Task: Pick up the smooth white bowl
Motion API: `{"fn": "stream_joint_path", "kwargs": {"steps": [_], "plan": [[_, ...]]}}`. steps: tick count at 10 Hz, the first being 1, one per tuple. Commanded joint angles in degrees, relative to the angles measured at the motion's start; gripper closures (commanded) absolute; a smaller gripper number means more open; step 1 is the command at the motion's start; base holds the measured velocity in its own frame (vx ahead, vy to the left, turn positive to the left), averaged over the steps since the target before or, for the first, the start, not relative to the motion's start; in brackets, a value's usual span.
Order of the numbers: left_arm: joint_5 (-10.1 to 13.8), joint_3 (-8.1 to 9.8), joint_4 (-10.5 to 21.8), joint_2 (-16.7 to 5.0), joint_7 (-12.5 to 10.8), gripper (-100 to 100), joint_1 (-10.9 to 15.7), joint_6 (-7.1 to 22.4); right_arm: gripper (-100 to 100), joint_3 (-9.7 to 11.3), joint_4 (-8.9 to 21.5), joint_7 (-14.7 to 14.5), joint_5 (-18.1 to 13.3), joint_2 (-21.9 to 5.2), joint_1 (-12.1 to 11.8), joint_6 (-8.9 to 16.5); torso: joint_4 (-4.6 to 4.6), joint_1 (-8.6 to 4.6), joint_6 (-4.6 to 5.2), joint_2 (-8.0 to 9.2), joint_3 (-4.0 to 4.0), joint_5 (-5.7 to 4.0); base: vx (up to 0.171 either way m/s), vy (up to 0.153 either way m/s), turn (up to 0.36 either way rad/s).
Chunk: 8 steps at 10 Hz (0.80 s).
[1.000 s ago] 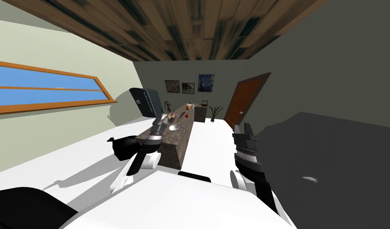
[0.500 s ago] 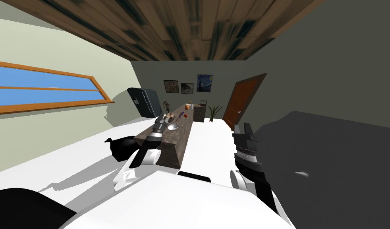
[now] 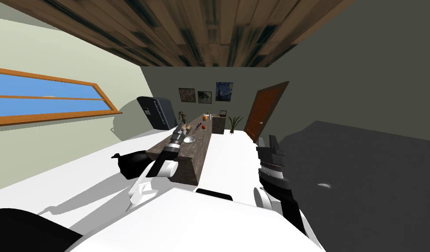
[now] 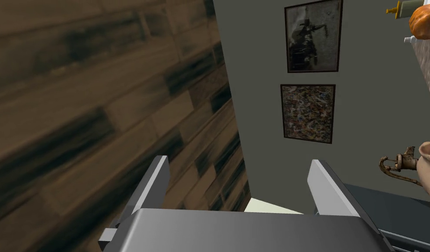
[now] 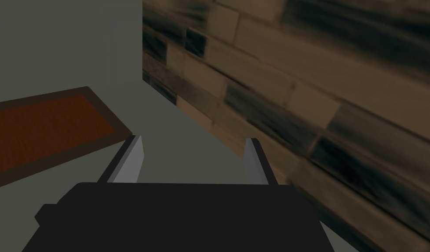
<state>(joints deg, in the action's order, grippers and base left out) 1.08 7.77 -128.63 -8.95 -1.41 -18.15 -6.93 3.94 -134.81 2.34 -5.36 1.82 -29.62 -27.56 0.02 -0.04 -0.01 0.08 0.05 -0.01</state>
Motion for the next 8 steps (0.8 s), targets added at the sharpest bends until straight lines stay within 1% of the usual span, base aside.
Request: {"fn": "stream_joint_path", "kwargs": {"steps": [1,2,3,4,5,6,8], "plan": [[0.14,0.23,-0.03,-0.18,-0.18,-100,0.20,1.71,0,0.00,0.00,0.00,0.00,0.00,0.00,0.00,0.00,0.00,0.00,0.00,0.00,0.00,-0.012,-0.004,0.007],[0.48,0.89,0.53,-0.39,-0.71,-100,1.69,4.01,0,0.00,0.00,0.00,0.00,0.00,0.00,0.00,0.00,0.03,0.00,-0.02,-0.01,0.01,-0.021,-0.010,-0.066],[0.48,0.89,0.53,-0.39,-0.71,-100,1.69,5.45,0,0.00,0.00,0.00,0.00,0.00,0.00,0.00,0.00,0.02,0.01,-0.01,-0.01,0.00,-0.024,-0.010,-0.040],[0.84,1.52,1.13,-0.59,-1.26,-100,3.21,7.09,0,0.00,0.00,0.00,0.00,0.00,0.00,0.00,0.00,0.02,0.00,0.00,0.00,0.01,-0.033,-0.012,-0.075],[0.84,1.52,1.13,-0.59,-1.26,-100,3.21,9.11,0,0.00,0.00,0.00,0.00,0.00,0.00,0.00,0.00,0.00,0.02,0.02,0.01,0.00,-0.027,-0.005,-0.046],[1.22,2.12,1.77,-0.80,-1.83,-100,4.76,10.86,0,0.00,0.00,0.00,0.00,0.00,0.00,0.00,0.00,0.02,-0.01,0.02,0.01,0.01,-0.030,-0.006,-0.096],[1.22,2.12,1.77,-0.80,-1.83,-100,4.76,13.32,0,0.00,0.00,0.00,0.00,0.00,0.00,0.00,0.01,0.06,-0.01,0.03,0.02,0.01,-0.023,0.004,-0.018]]}}
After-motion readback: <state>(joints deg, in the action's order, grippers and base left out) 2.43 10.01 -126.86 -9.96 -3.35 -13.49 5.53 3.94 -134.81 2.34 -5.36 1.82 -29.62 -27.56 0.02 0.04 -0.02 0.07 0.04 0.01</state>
